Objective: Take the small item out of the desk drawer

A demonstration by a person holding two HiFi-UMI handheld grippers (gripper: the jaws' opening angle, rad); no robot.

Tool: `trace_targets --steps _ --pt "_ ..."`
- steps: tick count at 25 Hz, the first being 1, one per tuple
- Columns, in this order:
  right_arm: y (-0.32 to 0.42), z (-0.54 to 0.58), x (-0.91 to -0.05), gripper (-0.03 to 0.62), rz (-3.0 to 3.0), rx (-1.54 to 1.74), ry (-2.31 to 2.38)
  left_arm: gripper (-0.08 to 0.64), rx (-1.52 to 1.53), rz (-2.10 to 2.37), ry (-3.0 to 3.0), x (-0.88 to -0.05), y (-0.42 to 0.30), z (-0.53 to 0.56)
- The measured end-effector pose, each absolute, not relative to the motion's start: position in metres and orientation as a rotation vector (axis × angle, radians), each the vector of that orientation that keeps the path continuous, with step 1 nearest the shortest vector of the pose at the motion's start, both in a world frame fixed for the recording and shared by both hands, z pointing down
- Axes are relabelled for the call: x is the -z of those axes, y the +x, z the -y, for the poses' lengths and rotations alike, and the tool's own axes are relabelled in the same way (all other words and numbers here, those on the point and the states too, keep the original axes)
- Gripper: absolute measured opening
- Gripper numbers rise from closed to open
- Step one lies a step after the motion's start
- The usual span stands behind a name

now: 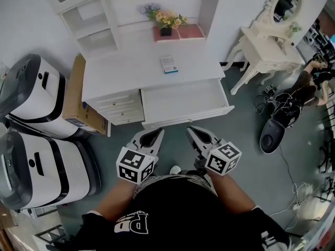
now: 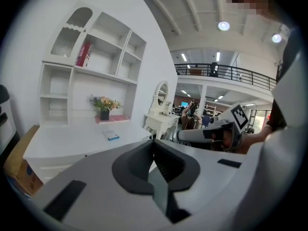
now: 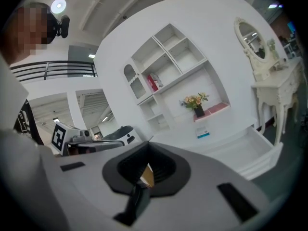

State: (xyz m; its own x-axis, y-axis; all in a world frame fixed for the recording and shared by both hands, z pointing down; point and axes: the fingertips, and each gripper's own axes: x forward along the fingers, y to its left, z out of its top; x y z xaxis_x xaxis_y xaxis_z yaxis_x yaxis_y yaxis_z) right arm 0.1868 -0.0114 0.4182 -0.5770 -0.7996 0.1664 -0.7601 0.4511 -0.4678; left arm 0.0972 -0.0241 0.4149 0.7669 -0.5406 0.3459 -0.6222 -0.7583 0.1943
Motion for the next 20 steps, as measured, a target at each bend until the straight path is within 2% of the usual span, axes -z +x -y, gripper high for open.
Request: trace_targets --steps 20 --pt "0.103 0.024 -0.427 0.006 -2.571 0.778 -1.619 0.015 -0.425 0.744 2.657 -0.429 0.015 0.043"
